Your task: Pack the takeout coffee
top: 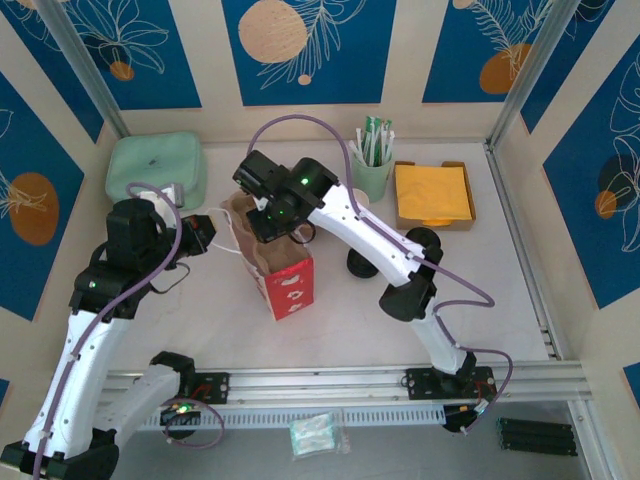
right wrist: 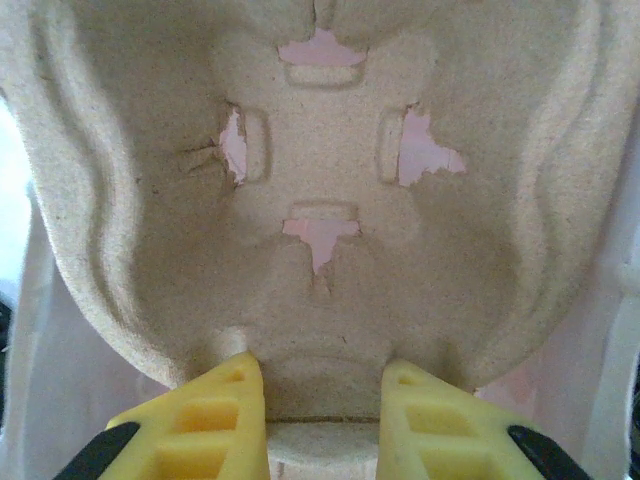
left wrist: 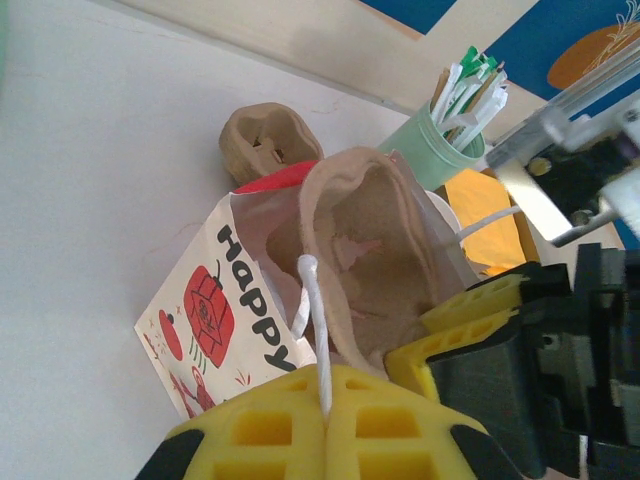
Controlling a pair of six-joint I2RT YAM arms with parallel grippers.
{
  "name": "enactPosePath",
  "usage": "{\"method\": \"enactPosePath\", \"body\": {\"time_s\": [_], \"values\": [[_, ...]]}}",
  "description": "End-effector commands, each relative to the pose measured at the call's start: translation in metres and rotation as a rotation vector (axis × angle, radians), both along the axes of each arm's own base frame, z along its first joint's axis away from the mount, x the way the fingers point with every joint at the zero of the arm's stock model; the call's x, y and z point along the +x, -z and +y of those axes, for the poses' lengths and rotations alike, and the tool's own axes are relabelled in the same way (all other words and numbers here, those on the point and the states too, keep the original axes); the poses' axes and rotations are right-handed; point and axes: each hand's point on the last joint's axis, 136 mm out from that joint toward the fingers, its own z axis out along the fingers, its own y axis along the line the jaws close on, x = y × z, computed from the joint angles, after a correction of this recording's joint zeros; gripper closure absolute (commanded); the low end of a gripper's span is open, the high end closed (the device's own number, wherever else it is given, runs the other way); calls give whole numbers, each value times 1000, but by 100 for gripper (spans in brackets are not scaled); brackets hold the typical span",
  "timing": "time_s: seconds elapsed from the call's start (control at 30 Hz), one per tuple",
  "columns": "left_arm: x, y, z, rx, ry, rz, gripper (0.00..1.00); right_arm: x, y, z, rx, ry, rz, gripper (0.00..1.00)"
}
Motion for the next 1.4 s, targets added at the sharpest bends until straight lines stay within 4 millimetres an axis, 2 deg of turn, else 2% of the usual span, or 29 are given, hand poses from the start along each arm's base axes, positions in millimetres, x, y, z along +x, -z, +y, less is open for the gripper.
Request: {"method": "enactPosePath", "body": {"time_s": [0.0,0.53,0.93,1.37], "values": [[2,-4,4,-2,-24,-17,100,-11,16,-1,-47,-25,53,76],[3,-5,3,-7,-22,-19,100,-17,21,-6,-77,-33,83,76],[1,-4,3,-11,-19,-18,100,-20,45,-4,-114,-15,158,75],[1,-5,0,-28,-7,-23,100,-12,62,-5,-148,54,170,73]]}}
